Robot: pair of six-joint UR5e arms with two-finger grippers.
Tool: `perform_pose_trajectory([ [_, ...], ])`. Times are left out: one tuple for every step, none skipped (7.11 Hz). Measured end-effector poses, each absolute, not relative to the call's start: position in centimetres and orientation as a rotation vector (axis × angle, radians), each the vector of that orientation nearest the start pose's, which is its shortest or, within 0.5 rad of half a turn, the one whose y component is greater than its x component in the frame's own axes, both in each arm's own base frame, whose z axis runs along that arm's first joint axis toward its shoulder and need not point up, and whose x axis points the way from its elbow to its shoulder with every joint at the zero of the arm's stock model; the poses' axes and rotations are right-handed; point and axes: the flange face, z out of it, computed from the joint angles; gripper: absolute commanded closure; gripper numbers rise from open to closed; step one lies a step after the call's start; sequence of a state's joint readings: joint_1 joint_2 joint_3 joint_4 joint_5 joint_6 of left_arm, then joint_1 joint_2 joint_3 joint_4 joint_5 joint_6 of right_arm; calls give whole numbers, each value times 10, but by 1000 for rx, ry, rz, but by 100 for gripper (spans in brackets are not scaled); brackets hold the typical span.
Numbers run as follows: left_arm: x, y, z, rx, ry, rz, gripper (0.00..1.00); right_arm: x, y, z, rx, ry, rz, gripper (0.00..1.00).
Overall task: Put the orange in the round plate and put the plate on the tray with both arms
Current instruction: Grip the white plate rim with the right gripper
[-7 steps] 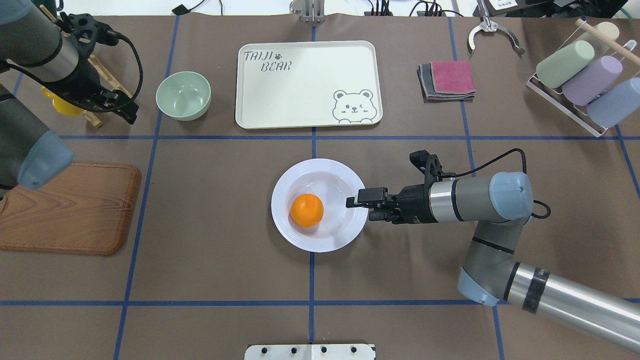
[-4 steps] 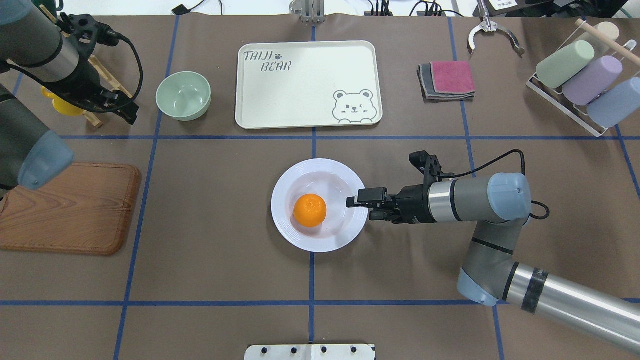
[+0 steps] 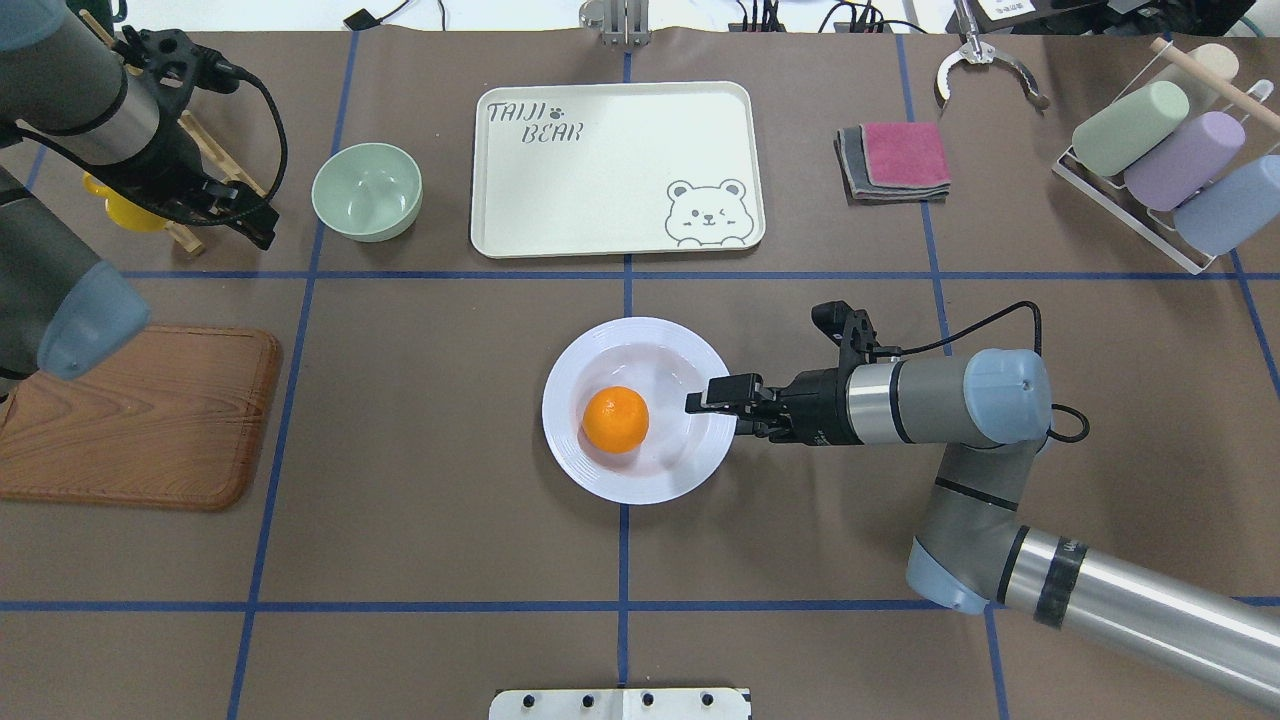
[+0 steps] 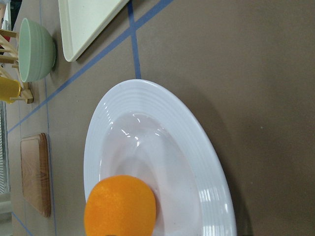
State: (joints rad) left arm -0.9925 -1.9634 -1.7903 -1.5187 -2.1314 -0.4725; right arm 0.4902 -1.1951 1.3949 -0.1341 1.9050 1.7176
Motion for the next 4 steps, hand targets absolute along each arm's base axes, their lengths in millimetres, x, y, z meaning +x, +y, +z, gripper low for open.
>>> perform_pose_trajectory([
  [268, -557, 348, 199, 747, 258, 1, -507, -385, 372, 30, -1641, 219, 49],
  [268, -557, 348, 198, 747, 258, 1, -508, -387, 367, 37, -1648, 222, 58],
  [268, -557, 348, 198, 747, 259, 1, -509, -389, 363, 43, -1654, 225, 64],
  [268, -557, 348, 198, 747, 259, 1, -509, -390, 362, 46, -1657, 228, 71],
])
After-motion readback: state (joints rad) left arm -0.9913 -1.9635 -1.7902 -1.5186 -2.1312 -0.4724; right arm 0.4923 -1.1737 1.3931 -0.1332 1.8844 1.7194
